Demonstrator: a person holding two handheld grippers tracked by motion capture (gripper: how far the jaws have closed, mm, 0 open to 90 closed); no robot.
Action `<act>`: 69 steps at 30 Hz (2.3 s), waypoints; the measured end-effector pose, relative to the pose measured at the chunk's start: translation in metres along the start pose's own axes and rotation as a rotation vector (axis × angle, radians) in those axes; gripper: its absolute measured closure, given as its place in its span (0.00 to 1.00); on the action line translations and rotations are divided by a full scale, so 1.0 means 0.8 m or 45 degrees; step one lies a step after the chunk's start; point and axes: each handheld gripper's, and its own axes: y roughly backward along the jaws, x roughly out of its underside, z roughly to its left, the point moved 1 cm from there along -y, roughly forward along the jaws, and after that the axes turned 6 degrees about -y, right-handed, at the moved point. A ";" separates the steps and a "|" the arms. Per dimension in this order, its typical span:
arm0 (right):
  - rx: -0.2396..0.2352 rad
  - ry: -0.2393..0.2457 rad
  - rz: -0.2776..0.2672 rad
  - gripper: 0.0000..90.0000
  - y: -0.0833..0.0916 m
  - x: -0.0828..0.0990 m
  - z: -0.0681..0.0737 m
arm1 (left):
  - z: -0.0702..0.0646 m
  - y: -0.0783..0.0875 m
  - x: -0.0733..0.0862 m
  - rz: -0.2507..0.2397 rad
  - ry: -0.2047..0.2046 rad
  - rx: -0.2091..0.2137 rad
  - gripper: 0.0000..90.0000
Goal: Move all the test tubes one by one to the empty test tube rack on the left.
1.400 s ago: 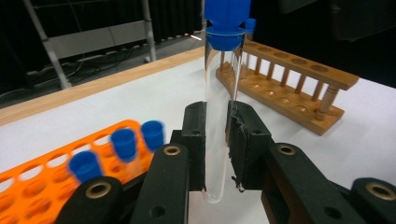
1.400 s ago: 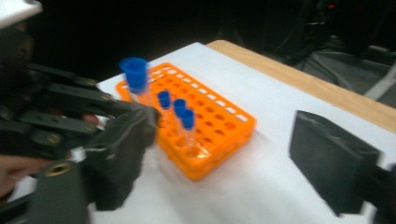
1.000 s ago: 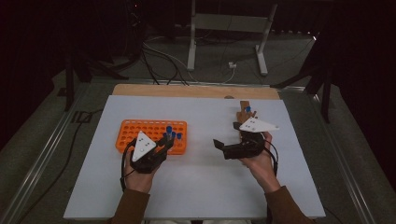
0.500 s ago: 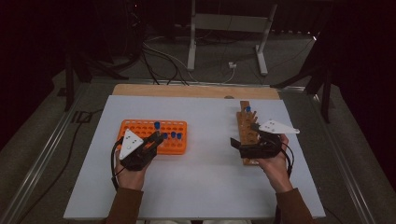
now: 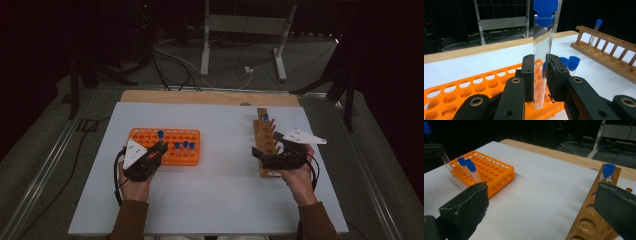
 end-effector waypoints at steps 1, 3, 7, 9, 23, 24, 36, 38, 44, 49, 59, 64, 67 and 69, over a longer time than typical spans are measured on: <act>0.001 0.001 0.004 0.00 -0.001 0.000 0.000 | 0.001 -0.002 0.002 0.004 0.001 -0.005 0.87; 0.003 0.005 0.010 0.00 -0.002 0.001 0.001 | 0.002 -0.006 0.005 0.011 -0.004 -0.005 0.87; 0.001 0.003 0.009 0.00 -0.003 0.002 0.001 | 0.003 -0.016 0.014 0.023 -0.005 -0.018 0.87; 0.000 0.003 0.010 0.00 -0.003 0.002 0.001 | 0.003 -0.020 0.018 0.029 -0.001 -0.018 0.87; -0.019 0.003 0.009 0.00 -0.005 0.003 0.003 | 0.000 -0.038 0.030 0.047 0.019 0.013 0.87; -0.019 0.004 0.010 0.00 -0.005 0.003 0.003 | 0.000 -0.039 0.031 0.064 0.013 0.011 0.87; -0.028 0.001 0.018 0.00 -0.006 0.005 0.001 | -0.003 -0.053 0.047 0.266 -0.023 0.014 0.87; -0.026 -0.002 0.017 0.00 -0.006 0.005 0.001 | -0.003 -0.054 0.046 0.276 -0.025 0.014 0.88; -0.027 -0.001 0.017 0.00 -0.006 0.005 0.001 | -0.008 -0.053 0.045 0.291 -0.071 0.002 0.88; -0.030 -0.005 0.023 0.00 -0.007 0.006 0.001 | -0.010 -0.052 0.045 0.293 -0.084 -0.003 0.87; -0.029 -0.002 0.026 0.00 -0.008 0.006 0.000 | 0.000 -0.046 0.047 0.276 -0.022 0.026 0.74; -0.023 0.007 0.023 0.00 -0.008 0.003 -0.001 | 0.008 -0.031 0.040 0.225 0.020 0.054 0.60; -0.018 0.008 0.010 0.00 -0.007 -0.002 -0.002 | 0.014 -0.020 0.034 0.170 0.066 0.084 0.54; -0.015 0.013 0.004 0.00 -0.006 -0.006 -0.003 | 0.015 -0.015 0.031 0.150 0.074 0.087 0.48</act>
